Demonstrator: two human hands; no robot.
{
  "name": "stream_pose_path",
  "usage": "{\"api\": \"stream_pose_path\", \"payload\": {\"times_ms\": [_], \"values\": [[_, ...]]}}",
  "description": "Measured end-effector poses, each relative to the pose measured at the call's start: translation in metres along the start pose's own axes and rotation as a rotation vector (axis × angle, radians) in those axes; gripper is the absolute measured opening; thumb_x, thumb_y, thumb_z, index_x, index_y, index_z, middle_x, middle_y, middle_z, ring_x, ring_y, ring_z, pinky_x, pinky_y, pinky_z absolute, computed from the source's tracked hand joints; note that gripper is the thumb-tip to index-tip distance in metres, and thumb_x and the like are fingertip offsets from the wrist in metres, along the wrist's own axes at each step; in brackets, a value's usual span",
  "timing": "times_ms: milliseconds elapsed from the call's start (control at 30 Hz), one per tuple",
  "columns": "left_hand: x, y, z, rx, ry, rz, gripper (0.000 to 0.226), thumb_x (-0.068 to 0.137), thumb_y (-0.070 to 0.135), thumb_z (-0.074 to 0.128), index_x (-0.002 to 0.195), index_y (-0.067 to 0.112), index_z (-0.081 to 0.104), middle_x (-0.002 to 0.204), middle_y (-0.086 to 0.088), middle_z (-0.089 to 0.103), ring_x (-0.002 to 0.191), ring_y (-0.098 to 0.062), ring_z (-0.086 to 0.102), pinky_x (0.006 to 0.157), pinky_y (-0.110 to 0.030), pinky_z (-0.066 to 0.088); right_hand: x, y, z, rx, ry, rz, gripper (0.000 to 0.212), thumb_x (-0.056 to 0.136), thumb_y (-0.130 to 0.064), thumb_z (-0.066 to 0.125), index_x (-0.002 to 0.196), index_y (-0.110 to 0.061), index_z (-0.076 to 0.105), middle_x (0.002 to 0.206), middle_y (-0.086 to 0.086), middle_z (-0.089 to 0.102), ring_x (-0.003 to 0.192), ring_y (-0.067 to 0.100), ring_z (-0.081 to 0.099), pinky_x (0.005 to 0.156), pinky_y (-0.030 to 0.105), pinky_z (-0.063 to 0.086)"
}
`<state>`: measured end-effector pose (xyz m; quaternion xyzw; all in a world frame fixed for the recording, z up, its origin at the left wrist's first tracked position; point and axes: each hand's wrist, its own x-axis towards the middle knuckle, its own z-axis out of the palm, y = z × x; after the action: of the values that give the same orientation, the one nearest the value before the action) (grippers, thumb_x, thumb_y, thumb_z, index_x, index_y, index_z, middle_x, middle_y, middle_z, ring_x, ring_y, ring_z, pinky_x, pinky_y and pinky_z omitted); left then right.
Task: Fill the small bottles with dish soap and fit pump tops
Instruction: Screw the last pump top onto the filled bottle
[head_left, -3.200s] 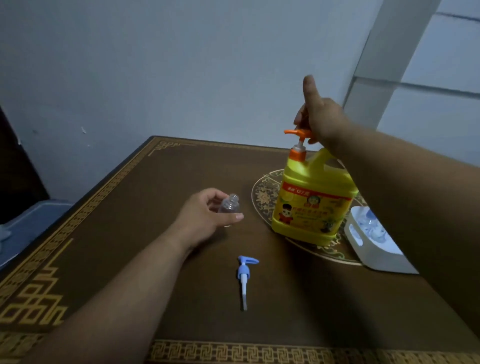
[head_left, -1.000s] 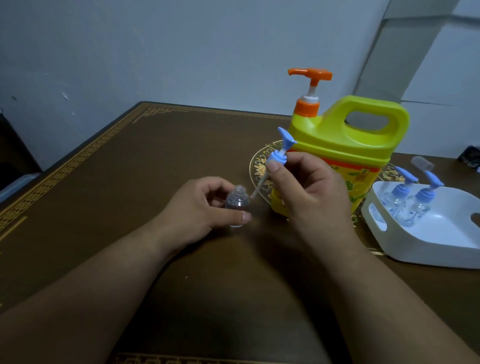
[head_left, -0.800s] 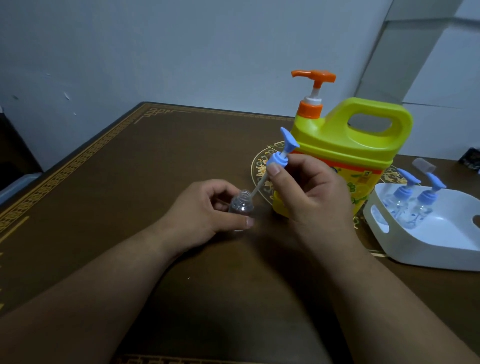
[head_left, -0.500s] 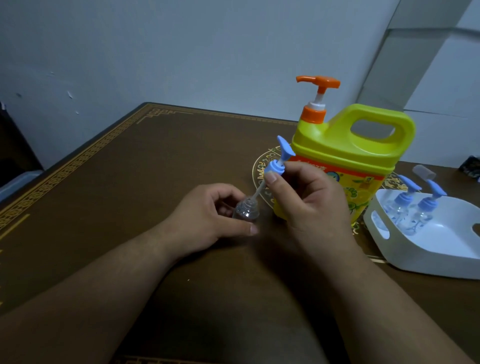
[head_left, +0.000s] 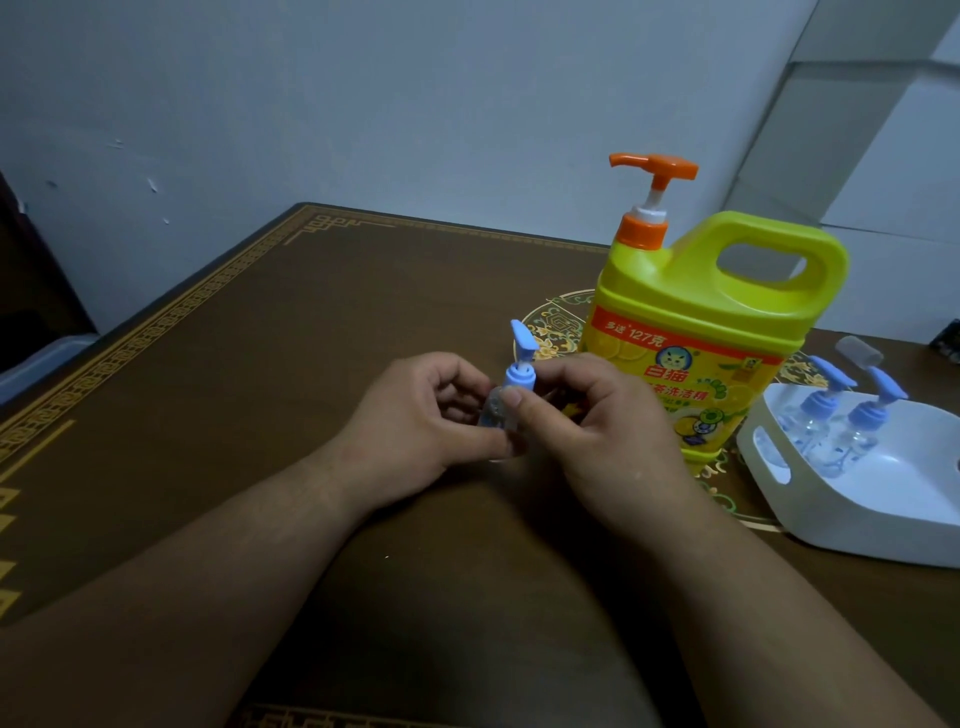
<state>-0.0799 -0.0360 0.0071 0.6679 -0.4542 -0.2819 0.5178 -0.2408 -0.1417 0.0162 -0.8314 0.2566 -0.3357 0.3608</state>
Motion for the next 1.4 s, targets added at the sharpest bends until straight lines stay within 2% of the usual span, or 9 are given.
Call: {"api": "stream_pose_path", "payload": {"times_ms": [267, 433, 533, 633, 700, 800, 1000, 1200, 1400], "values": [[0.0013, -0.003, 0.0003, -0.156, -0.009, -0.045, 0.045, 0.067, 0.003, 0.094, 0.107, 0.004, 0.073, 0.096, -0.011, 0.082, 0.091, -0.03, 0.079, 0.088, -0.047, 0.063, 0.0015, 0.0006, -0.002, 0.09, -0.042, 0.03, 0.014, 0.094, -0.032, 0.073, 0.107, -0.03, 0.076, 0.101, -0.009, 0.072, 0.093, 0.007, 0.067, 0.076, 0.019, 0.054], [0.0024, -0.0046, 0.0008, -0.134, -0.01, -0.025, 0.043, 0.07, -0.002, 0.091, 0.109, 0.002, 0.073, 0.098, -0.011, 0.082, 0.094, -0.03, 0.079, 0.087, -0.041, 0.063, 0.0005, 0.0002, -0.0009, 0.087, -0.056, 0.03, 0.01, 0.092, -0.032, 0.075, 0.101, -0.033, 0.073, 0.098, -0.007, 0.071, 0.088, 0.011, 0.068, 0.07, 0.016, 0.053], [0.0028, -0.0052, 0.001, -0.087, -0.008, -0.012, 0.043, 0.07, -0.004, 0.091, 0.107, 0.006, 0.074, 0.095, -0.007, 0.082, 0.089, -0.021, 0.079, 0.083, -0.035, 0.063, -0.0002, 0.001, 0.0018, 0.07, -0.015, 0.036, 0.014, 0.086, -0.032, 0.082, 0.095, -0.031, 0.072, 0.09, -0.006, 0.07, 0.079, 0.012, 0.066, 0.066, 0.02, 0.054], [0.0032, -0.006, 0.0005, -0.081, -0.015, 0.001, 0.041, 0.071, -0.003, 0.09, 0.107, 0.007, 0.073, 0.095, -0.005, 0.082, 0.089, -0.02, 0.08, 0.081, -0.029, 0.064, -0.001, 0.002, 0.0025, 0.097, 0.005, 0.033, 0.021, 0.086, -0.035, 0.081, 0.103, -0.033, 0.069, 0.094, -0.006, 0.068, 0.084, 0.009, 0.065, 0.07, 0.02, 0.055], [0.0041, -0.0069, -0.0008, -0.086, -0.011, 0.006, 0.042, 0.07, -0.001, 0.091, 0.108, 0.007, 0.073, 0.096, -0.006, 0.082, 0.09, -0.021, 0.08, 0.082, -0.031, 0.064, -0.0014, 0.0027, 0.0024, 0.099, 0.015, 0.014, 0.024, 0.089, -0.037, 0.077, 0.111, -0.036, 0.067, 0.1, -0.007, 0.068, 0.09, 0.008, 0.065, 0.075, 0.021, 0.056], [0.0035, -0.0068, -0.0008, -0.101, -0.001, 0.009, 0.043, 0.068, 0.003, 0.094, 0.105, 0.008, 0.074, 0.095, -0.006, 0.082, 0.089, -0.021, 0.079, 0.083, -0.034, 0.063, -0.0004, 0.0028, 0.0022, 0.036, 0.046, -0.029, 0.012, 0.094, -0.035, 0.071, 0.106, -0.036, 0.069, 0.102, -0.009, 0.068, 0.092, 0.005, 0.065, 0.075, 0.018, 0.053], [0.0036, -0.0042, -0.0015, -0.12, -0.015, 0.008, 0.046, 0.063, 0.012, 0.096, 0.104, 0.01, 0.076, 0.096, -0.006, 0.082, 0.088, -0.018, 0.078, 0.079, -0.031, 0.061, 0.0017, 0.0023, -0.0015, -0.025, -0.036, -0.031, 0.015, 0.1, -0.034, 0.062, 0.111, -0.03, 0.071, 0.103, -0.011, 0.063, 0.093, 0.003, 0.061, 0.075, 0.014, 0.046], [0.0021, -0.0034, -0.0016, -0.097, -0.028, 0.004, 0.047, 0.065, 0.007, 0.095, 0.107, 0.006, 0.075, 0.098, -0.007, 0.082, 0.093, -0.025, 0.079, 0.082, -0.03, 0.064, 0.0007, 0.0001, 0.0011, -0.15, -0.024, -0.058, 0.013, 0.1, -0.034, 0.063, 0.11, -0.032, 0.07, 0.1, -0.014, 0.059, 0.09, -0.003, 0.057, 0.072, 0.005, 0.041], [0.0025, -0.0053, 0.0004, -0.124, -0.03, -0.003, 0.051, 0.059, 0.014, 0.095, 0.105, 0.006, 0.075, 0.097, -0.01, 0.082, 0.09, -0.022, 0.078, 0.081, -0.03, 0.063, 0.001, 0.0021, 0.0015, -0.126, -0.004, -0.02, 0.008, 0.095, -0.037, 0.069, 0.102, -0.033, 0.069, 0.097, -0.012, 0.063, 0.086, 0.0, 0.059, 0.069, 0.01, 0.044]]}}
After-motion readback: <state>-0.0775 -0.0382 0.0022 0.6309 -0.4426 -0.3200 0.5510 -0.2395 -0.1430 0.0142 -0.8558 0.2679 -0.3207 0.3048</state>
